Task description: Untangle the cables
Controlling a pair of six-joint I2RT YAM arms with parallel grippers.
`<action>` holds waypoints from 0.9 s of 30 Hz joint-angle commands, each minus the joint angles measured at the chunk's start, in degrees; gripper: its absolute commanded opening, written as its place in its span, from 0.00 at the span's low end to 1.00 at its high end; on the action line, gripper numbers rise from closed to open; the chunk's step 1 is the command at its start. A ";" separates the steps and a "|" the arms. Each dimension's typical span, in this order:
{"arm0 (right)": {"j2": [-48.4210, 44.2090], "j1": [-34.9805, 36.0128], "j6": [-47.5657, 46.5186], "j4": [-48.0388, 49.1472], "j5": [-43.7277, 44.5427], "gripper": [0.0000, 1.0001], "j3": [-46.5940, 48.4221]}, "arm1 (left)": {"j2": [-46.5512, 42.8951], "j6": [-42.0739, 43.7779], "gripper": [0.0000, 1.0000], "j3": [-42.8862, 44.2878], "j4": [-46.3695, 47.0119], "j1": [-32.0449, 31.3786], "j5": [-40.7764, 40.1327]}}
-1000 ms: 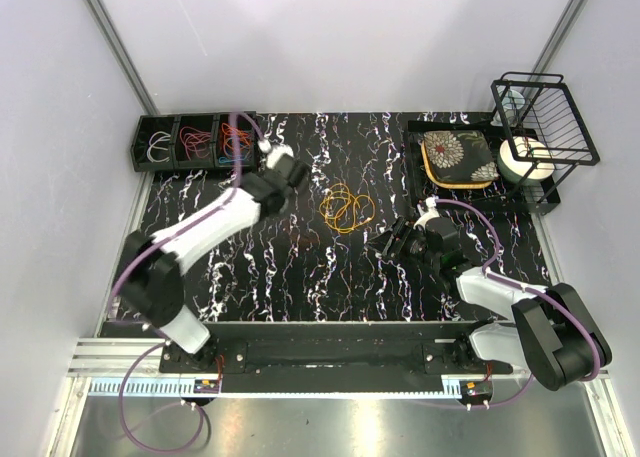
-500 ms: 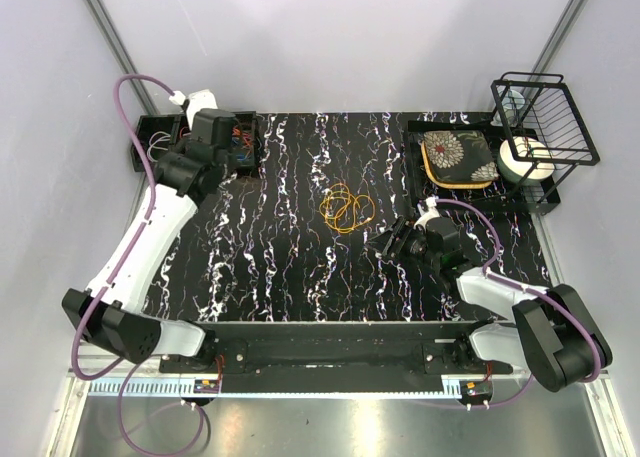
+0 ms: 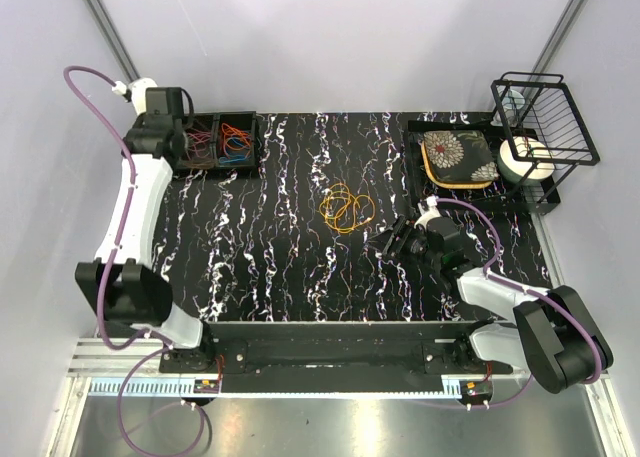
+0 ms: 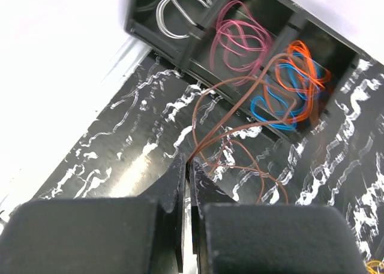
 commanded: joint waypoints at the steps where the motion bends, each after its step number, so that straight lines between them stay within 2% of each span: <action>1: -1.34 -0.33 -0.78 2.52 -1.28 0.70 -0.24 | 3.65 -1.44 0.00 5.73 3.20 3.78 0.80; 3: -1.16 -0.42 -0.86 2.61 -1.36 0.70 -0.16 | 5.05 -3.37 0.00 7.22 3.37 6.07 2.37; 11: -0.90 -0.51 -0.95 2.87 -1.98 0.71 -0.07 | 9.62 -5.84 0.00 11.61 6.98 8.63 2.73; 15: -0.72 -0.51 -0.95 3.22 -2.07 0.71 -0.07 | 14.98 -6.98 0.00 17.41 7.33 10.13 4.14; 20: -0.11 -0.68 -0.87 3.40 -2.42 0.70 0.02 | 19.38 -7.77 0.00 18.21 13.90 11.80 8.00; 25: 0.25 -0.77 -0.95 3.66 -2.60 0.70 0.28 | 27.02 -9.35 0.00 22.34 16.20 13.20 8.27; 27: 0.77 -0.95 -0.95 3.75 -2.77 0.70 0.46 | 30.09 -9.79 0.00 23.31 18.57 13.82 11.59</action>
